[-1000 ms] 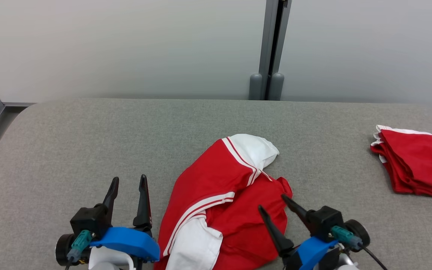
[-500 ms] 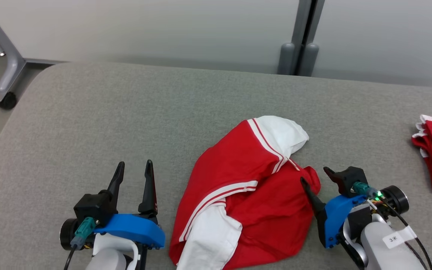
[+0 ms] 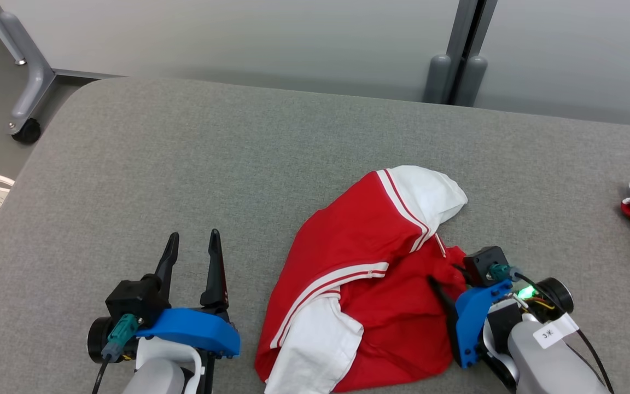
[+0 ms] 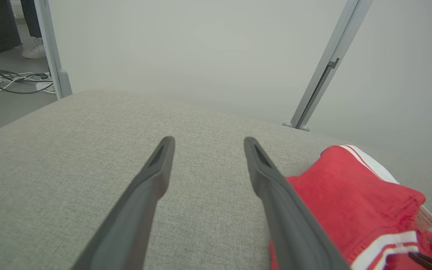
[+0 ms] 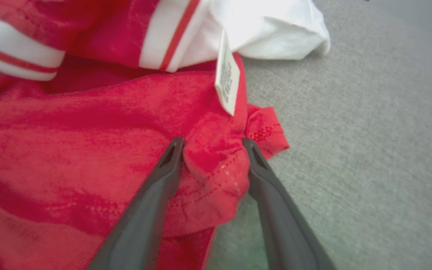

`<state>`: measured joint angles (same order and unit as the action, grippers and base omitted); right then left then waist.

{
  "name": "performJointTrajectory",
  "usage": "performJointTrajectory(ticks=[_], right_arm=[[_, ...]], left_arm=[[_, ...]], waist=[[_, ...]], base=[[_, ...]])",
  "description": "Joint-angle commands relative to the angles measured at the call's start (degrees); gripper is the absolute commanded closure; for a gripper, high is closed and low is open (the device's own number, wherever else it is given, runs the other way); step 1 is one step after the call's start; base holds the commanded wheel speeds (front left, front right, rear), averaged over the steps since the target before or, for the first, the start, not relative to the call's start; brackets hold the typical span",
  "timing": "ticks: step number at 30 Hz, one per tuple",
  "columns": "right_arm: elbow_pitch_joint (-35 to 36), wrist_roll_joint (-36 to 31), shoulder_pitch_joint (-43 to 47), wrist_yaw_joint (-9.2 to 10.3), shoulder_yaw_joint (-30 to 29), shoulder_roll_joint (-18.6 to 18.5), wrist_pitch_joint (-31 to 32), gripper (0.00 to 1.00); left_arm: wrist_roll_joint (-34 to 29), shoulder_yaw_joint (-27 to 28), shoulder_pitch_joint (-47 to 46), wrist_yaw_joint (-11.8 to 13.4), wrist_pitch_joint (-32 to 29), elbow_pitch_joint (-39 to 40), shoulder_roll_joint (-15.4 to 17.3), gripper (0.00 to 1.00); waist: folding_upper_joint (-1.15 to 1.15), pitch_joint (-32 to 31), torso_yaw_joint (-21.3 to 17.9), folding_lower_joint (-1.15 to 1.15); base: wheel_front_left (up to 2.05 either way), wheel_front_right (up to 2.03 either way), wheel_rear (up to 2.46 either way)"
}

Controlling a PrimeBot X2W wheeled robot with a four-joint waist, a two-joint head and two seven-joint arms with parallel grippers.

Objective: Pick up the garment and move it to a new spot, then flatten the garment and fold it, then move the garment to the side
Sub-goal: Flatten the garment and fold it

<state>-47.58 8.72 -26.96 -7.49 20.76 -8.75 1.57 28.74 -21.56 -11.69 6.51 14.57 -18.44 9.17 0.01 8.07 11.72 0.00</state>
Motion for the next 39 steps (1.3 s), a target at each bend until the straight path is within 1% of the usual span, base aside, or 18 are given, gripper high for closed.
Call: performJointTrajectory(ticks=[1,5,9,14,18,19,21,24,26,27,28,29,36,39], right_arm=[[-1.01,0.27,-1.13,-0.01,0.45,0.18,-0.52,1.00],[-2.62,0.48,-4.68,-0.01,0.12,-0.62,-3.02,1.00],[-3.92,0.56,-9.03,-0.01,-1.18,-2.25,-4.26,1.00],[-5.74,0.05,-14.94,0.00,-3.90,-5.98,-4.46,1.00],[-7.96,-1.05,-19.39,0.00,-6.54,-9.84,-3.83,1.00],[-9.18,-1.95,-21.37,0.00,-8.29,-11.94,-3.90,1.00],[-10.35,-3.25,-23.07,0.00,-9.98,-13.53,-4.32,1.00],[-12.18,-5.38,-24.65,-0.01,-12.53,-14.28,-4.77,1.00],[-13.55,-6.13,-25.14,-0.01,-14.10,-13.92,-4.88,1.00],[-13.99,-6.71,-25.32,-0.01,-14.69,-13.57,-5.38,0.69],[-14.53,-7.36,-25.39,-0.01,-15.27,-13.51,-5.76,0.09],[-15.05,-8.02,-25.47,0.00,-15.78,-13.39,-6.39,0.00],[-15.80,-10.13,-23.00,-0.01,-18.29,-10.24,-12.12,0.00],[-14.73,-9.23,-21.04,-0.01,-19.04,-8.67,-14.37,0.00]], left_arm=[[-0.11,-0.07,-0.68,-0.22,0.28,-0.14,0.09,0.00],[-0.31,0.05,-1.02,-0.36,0.42,-0.19,-0.05,0.00],[-0.58,-0.04,-1.35,-0.43,0.50,-0.12,-0.42,0.00],[-0.61,-0.04,-1.95,-0.91,0.62,-0.25,-1.11,0.00],[-0.90,0.19,-2.41,-1.09,0.61,-0.24,-1.54,0.00],[-1.06,0.40,-2.96,-1.30,0.63,-0.18,-1.75,0.00],[-1.15,0.67,-3.22,-1.37,0.65,-0.10,-2.07,0.00],[-1.66,1.30,-3.18,-1.63,0.66,0.09,-2.29,0.00],[-1.92,1.65,-3.22,-1.82,0.66,0.13,-2.50,0.00],[-2.11,1.71,-3.18,-1.90,0.67,0.09,-2.61,0.00],[-2.27,1.75,-3.13,-1.98,0.67,0.06,-2.71,0.00],[-2.34,1.76,-3.11,-1.99,0.67,0.01,-2.80,0.00],[-3.32,1.92,-1.78,-2.46,0.68,-0.67,-2.77,0.00],[-3.58,1.67,-0.98,-2.62,0.68,-1.06,-2.56,0.00]], waist=[[-0.01,0.00,-0.15,0.00],[-0.01,0.36,-0.41,0.00],[-0.01,1.15,-0.30,0.00],[-0.01,2.51,0.44,0.00],[-0.01,4.09,1.36,0.00],[-0.01,4.89,1.85,0.00],[-0.01,5.54,2.22,0.00],[-0.01,6.06,2.38,0.00],[-0.01,6.18,2.30,0.00],[-0.01,6.17,2.21,0.00],[-0.01,6.10,2.04,0.00],[-0.01,6.01,1.86,0.00],[-0.01,2.56,-0.53,0.00],[-0.01,0.32,-2.00,0.00]], base=[[0.00,0.00,0.00],[0.00,0.00,0.00],[0.00,0.00,0.00],[0.00,0.00,0.00],[0.00,0.00,0.00],[0.00,0.00,0.00],[0.00,0.00,0.00],[0.00,0.00,0.00],[0.00,0.00,0.00],[0.00,0.00,0.00],[0.00,0.00,0.00],[0.00,0.00,0.00],[0.00,0.00,0.00],[0.00,0.00,0.00]])
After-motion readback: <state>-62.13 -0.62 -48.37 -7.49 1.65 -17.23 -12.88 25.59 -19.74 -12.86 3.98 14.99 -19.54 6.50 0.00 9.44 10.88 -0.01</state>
